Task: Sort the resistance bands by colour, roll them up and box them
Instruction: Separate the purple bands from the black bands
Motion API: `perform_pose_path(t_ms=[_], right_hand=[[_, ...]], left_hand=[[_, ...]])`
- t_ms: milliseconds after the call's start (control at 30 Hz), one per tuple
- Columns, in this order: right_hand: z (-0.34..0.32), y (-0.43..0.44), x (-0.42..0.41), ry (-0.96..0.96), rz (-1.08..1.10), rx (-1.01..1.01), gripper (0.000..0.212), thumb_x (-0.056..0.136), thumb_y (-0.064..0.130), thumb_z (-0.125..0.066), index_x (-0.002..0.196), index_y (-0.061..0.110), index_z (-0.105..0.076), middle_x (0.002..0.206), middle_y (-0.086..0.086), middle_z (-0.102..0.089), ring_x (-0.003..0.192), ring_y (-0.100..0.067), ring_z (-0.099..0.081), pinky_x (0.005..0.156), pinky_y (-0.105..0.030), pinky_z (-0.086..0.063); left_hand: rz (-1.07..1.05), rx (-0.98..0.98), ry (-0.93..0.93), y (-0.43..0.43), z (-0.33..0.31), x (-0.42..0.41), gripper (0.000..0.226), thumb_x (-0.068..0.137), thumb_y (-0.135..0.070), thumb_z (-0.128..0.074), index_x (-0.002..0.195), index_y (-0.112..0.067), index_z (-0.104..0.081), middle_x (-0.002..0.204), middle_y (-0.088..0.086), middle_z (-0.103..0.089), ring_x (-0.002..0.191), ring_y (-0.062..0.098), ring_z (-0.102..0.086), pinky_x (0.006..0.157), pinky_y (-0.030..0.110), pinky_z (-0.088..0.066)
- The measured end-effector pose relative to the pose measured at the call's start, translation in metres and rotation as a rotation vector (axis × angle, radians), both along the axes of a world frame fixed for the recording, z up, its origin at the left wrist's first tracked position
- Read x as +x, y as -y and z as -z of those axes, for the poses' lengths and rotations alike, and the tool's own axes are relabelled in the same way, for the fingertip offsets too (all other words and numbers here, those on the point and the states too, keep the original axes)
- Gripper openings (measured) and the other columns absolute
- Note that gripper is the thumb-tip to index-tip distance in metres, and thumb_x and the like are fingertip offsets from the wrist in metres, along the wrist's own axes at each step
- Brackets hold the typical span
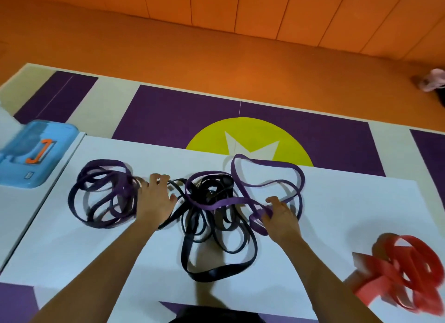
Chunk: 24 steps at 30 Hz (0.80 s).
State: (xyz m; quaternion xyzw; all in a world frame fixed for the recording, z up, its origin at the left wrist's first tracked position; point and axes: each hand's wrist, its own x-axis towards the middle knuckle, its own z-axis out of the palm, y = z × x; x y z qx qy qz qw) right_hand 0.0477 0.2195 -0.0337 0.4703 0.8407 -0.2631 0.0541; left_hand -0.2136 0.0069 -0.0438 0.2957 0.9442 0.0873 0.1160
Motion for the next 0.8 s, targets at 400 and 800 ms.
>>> perform_pose_path(t_ms=[400, 800], right_hand=[[0.003, -0.061, 0.053, 0.002, 0.158, 0.088, 0.034, 0.095, 0.009, -0.052, 0.127, 0.018, -0.057, 0.115, -0.007, -0.062, 0.103, -0.032, -0.062, 0.093, -0.045, -0.048], [0.031, -0.101, 0.094, -0.022, 0.288, -0.020, 0.033, 0.095, 0.007, -0.049, 0.126, 0.017, -0.057, 0.118, -0.013, -0.059, 0.104, -0.037, -0.060, 0.088, -0.048, -0.053]], left_hand=[[0.689, -0.056, 0.091, -0.155, 0.002, 0.120, 0.080, 0.086, -0.047, -0.066, 0.154, -0.023, -0.031, 0.160, 0.002, -0.030, 0.143, 0.030, -0.031, 0.115, 0.043, -0.026], [0.685, -0.446, -0.060, -0.213, 0.041, 0.139, 0.064, 0.093, -0.025, -0.064, 0.149, -0.015, -0.036, 0.145, 0.013, -0.045, 0.135, 0.038, -0.040, 0.115, 0.047, -0.027]])
